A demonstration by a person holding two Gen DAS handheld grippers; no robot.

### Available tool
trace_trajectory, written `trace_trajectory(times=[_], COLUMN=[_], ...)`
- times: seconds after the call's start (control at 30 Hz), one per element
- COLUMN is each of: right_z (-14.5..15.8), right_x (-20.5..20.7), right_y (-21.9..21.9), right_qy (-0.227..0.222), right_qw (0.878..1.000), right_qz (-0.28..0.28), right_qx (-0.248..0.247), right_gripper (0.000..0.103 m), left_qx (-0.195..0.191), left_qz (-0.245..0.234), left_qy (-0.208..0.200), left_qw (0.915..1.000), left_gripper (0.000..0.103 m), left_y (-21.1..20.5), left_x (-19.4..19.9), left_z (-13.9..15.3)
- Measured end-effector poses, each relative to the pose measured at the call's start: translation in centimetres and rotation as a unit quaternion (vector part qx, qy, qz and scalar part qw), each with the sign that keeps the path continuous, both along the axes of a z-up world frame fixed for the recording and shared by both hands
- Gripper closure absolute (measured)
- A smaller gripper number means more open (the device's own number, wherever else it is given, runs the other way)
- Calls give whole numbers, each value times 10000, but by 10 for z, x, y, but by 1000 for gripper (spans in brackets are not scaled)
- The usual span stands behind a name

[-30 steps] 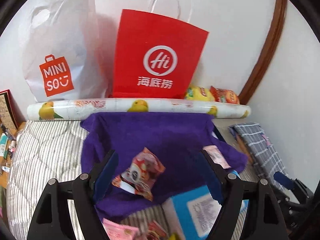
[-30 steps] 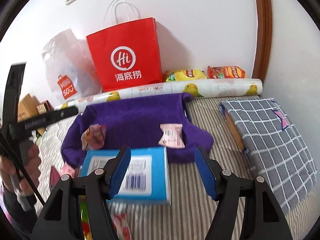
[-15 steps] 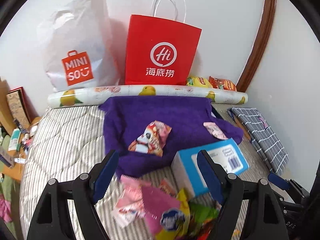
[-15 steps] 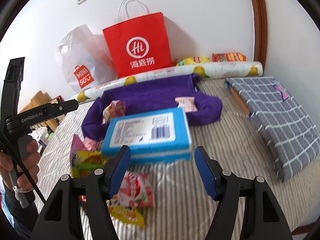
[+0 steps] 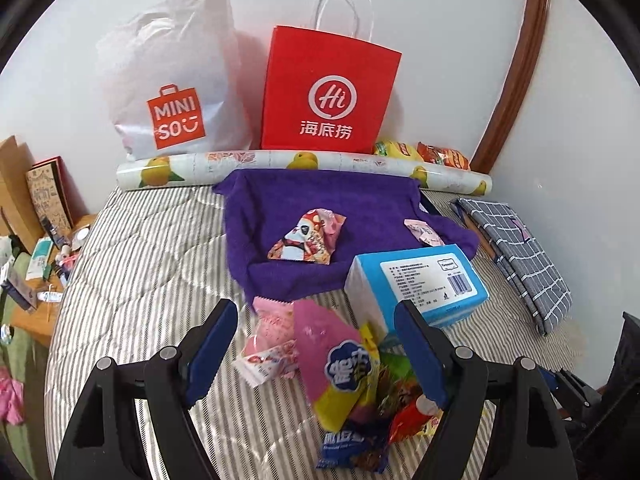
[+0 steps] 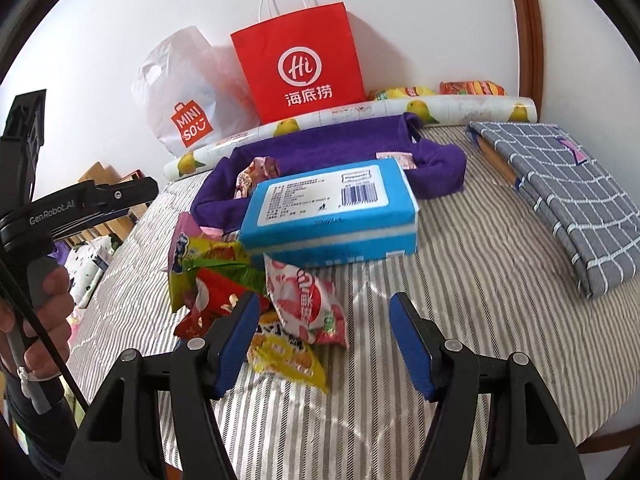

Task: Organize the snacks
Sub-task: 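Move the right gripper back to the snack pile toward the yellow bag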

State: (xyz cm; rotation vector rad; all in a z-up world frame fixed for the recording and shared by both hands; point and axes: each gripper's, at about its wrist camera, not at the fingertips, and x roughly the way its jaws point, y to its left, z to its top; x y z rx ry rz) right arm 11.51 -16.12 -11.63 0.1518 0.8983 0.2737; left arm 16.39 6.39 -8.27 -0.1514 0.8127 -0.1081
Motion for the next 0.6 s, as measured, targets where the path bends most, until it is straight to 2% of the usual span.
trace_trajectory(times=[0.37, 0.6], right_z=[-7, -24], right_x=[-4, -6], right_y=[10, 30], right_qy=[110, 342], right_qw=[9997, 9976], right_qz=[205, 609], right_qx=[2, -2], right_gripper=[37, 37], left_qx=[-37, -198], left_qz=[172, 212], left_qy=[189, 307], left_qw=[9997, 9991], left_gripper=[24, 24], left_y=[15, 21], left_x=[-9, -10], left_z=[-17, -28])
